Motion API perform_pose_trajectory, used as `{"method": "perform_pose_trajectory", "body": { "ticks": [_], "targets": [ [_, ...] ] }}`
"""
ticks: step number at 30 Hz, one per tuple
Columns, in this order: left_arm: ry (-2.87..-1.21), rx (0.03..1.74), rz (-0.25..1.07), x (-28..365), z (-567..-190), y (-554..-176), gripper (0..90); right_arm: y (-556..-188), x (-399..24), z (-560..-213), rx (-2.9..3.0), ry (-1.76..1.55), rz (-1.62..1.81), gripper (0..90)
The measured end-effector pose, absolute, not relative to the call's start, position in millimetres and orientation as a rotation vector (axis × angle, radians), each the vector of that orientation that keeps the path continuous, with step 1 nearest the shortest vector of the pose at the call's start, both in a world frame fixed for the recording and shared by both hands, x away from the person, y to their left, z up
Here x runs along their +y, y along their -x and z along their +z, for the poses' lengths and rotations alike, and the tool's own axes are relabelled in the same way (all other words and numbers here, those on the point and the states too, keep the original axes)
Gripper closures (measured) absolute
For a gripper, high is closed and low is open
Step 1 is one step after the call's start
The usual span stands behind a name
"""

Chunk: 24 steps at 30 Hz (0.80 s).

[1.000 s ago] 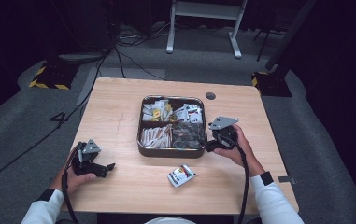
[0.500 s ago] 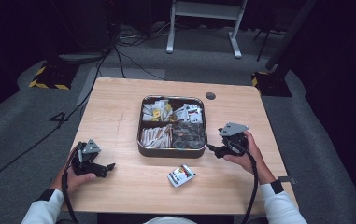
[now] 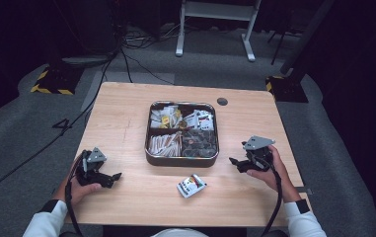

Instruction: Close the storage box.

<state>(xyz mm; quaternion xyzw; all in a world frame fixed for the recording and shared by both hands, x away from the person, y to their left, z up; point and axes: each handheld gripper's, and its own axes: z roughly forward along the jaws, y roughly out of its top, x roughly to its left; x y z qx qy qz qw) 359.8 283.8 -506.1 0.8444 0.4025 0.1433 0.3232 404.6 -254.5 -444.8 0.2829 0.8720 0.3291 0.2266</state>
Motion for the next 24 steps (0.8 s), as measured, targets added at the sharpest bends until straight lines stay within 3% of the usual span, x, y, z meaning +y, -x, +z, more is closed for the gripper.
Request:
{"method": "perform_pose_trajectory", "body": {
  "ticks": [24],
  "targets": [
    [-2.212, 1.059, 0.366, 284, -506, -360, 0.2, -377, -324, -475, 2.397, -0.954, 0.912, 21.9]
  ]
}}
